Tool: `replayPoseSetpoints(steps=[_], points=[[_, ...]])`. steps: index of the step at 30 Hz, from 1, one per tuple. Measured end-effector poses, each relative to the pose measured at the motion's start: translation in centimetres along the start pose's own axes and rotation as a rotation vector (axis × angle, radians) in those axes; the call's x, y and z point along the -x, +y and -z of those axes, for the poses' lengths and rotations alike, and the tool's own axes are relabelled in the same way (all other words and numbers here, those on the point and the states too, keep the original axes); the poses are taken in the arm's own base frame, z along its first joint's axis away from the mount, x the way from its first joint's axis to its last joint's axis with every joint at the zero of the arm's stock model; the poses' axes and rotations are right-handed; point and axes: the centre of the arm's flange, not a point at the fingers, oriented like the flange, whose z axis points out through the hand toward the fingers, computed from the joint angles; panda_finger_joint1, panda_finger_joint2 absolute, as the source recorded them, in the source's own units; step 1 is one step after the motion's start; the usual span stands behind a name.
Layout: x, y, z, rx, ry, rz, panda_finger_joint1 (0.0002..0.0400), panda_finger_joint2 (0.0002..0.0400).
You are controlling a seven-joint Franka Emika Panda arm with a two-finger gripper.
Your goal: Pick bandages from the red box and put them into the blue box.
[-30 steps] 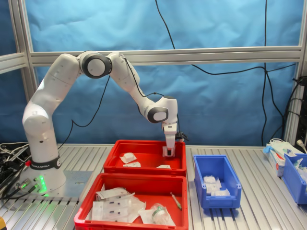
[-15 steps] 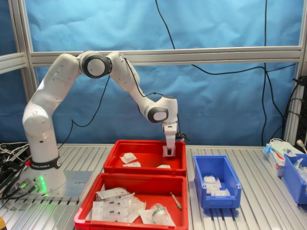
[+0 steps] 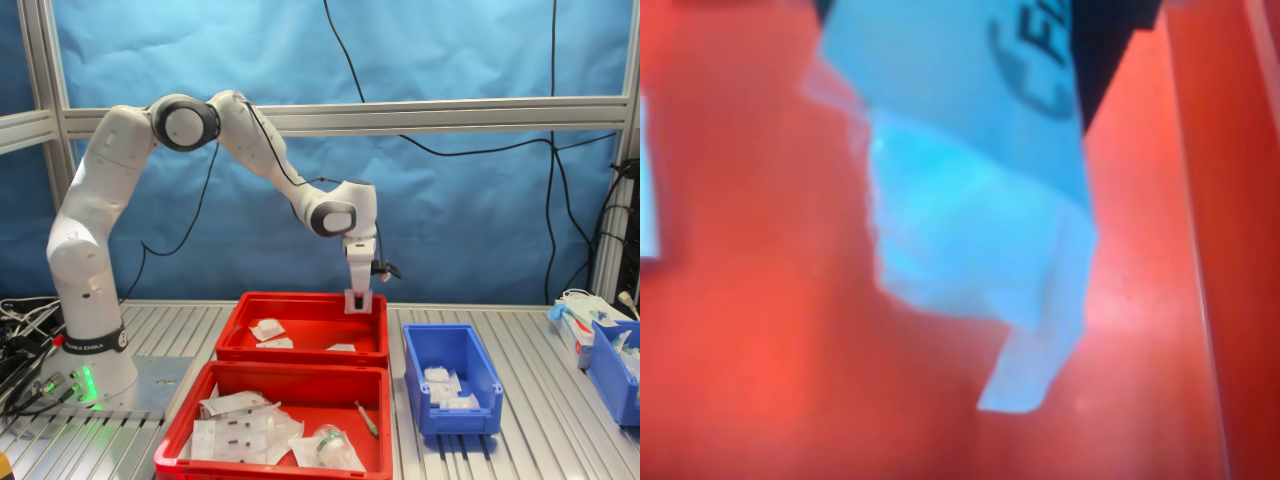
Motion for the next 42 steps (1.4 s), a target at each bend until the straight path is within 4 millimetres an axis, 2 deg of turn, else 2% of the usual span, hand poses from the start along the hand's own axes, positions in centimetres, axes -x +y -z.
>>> replayPoseSetpoints(steps=[2, 3, 9, 10, 14, 17, 20, 31, 35, 42], points=[[-0.9, 0.4, 1.7, -0.002, 0.007, -0.002, 0.0065, 0.0065], [-1.8, 0.8, 3.7, -0.004, 0.013, -0.003, 0.0065, 0.0065], [-4.4, 2.3, 8.4, -0.026, 0.036, -0.028, 0.0065, 0.0065], [-5.3, 2.9, 9.8, -0.037, 0.045, -0.041, 0.0065, 0.0065], [-7.2, 4.0, 12.5, -0.062, 0.066, -0.07, 0.0065, 0.0065], [-9.8, 5.5, 15.4, -0.092, 0.096, -0.105, 0.0065, 0.0065], [-12.0, 6.7, 17.1, -0.11, 0.121, -0.125, 0.0065, 0.0065], [-18.8, 10.5, 20.4, -0.13, 0.194, -0.182, 0.0066, 0.0066], [-21.0, 10.7, 21.1, -0.142, 0.22, -0.206, 0.0066, 0.0066], [-23.5, 9.6, 20.5, -0.134, 0.255, -0.218, 0.0066, 0.0066]])
